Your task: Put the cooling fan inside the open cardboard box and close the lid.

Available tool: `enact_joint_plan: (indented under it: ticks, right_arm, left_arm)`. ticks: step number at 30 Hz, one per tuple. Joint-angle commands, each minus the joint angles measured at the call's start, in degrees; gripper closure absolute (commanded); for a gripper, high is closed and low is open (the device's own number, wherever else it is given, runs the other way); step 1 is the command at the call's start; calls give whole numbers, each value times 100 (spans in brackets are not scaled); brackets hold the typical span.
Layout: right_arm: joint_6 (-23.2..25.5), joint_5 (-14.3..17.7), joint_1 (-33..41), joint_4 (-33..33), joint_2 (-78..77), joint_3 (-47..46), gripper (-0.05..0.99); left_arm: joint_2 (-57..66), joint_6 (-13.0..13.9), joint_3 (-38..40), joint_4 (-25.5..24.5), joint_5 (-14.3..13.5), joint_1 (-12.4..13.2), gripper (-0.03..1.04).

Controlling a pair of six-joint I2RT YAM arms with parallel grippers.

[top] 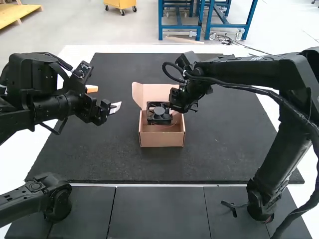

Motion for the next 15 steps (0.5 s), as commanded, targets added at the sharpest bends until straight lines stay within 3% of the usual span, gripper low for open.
enact_joint_plan:
  ticks: [1,15]
  right_arm:
    - [-71,68,-52,46,40,163,96]
    - [-247,217,-52,362,304,-162,96]
  left_arm:
    - [-137,31,48,66,-64,43,5]
    - [-137,22,48,119,-64,43,5]
